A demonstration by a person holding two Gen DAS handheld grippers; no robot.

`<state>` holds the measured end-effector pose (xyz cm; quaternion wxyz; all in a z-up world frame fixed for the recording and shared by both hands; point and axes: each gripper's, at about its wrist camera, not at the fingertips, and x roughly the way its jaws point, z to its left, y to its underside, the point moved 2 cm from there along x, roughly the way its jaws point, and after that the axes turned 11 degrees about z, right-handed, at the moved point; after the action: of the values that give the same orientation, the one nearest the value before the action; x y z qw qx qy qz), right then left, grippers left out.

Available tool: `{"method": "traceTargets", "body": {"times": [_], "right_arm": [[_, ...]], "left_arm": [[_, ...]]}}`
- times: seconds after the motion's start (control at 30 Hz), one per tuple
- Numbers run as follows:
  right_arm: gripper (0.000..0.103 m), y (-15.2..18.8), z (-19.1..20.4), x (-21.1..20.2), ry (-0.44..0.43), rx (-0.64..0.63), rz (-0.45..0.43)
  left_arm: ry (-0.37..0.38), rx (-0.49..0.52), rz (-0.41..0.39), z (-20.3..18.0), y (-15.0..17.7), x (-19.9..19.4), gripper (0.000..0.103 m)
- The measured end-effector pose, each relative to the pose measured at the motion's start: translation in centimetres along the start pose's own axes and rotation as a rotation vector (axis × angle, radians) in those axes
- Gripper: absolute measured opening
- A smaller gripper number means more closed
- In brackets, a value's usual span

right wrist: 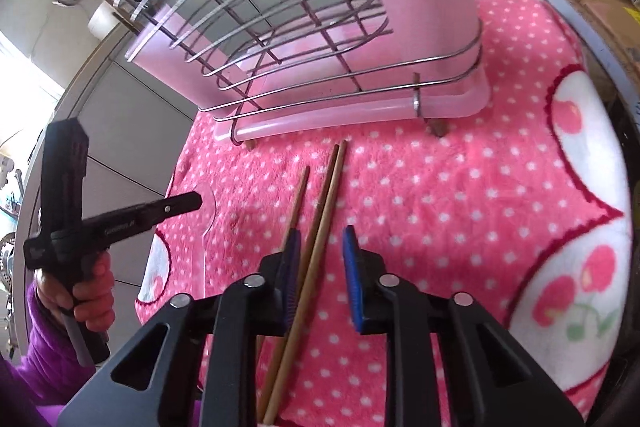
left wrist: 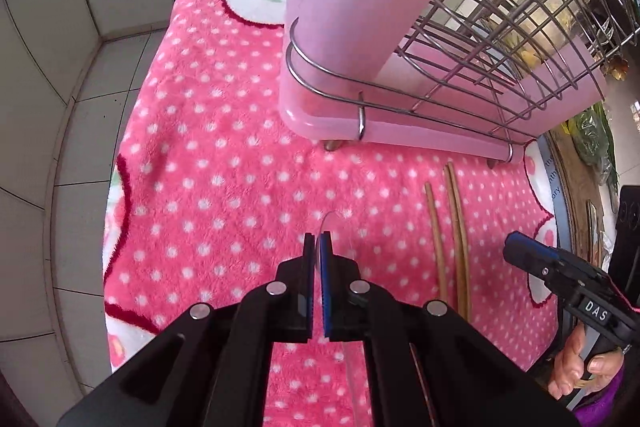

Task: Organize utensils
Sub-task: 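Grasp a clear plastic utensil with the left tool while the right tool grasps a wooden chopstick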

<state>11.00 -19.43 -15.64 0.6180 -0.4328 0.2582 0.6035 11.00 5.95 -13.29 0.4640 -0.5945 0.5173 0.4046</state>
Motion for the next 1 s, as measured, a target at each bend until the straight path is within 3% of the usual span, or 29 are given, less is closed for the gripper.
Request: {"method": "traceTargets", "body": {"times": [0.37, 0.63, 0.73, 1.0], "right_arm": [[0.017, -3.2, 0.8, 4.3, 0.131, 0.066, 0.117], [0.017, -4.2, 1.3, 5.0, 0.184, 0.070, 0.097], [0.007, -4.1, 1.0, 4.4, 0.154, 0.078, 0.081], [0.006, -2.9, -3.3, 1.4, 0.150, 0.151, 0.062]], "left_arm": [[0.026, -0.001, 0.028, 0.5, 0.8, 1.7, 0.003], [0.035, -0.017, 0.039, 0.9, 0.2, 2.1, 0.006], [0.041, -0.023, 0.040, 0.9, 0.4, 2.0, 0.007], [0.068, -0.046, 0.058, 1.0, 0.0, 2.3, 0.008]]}}
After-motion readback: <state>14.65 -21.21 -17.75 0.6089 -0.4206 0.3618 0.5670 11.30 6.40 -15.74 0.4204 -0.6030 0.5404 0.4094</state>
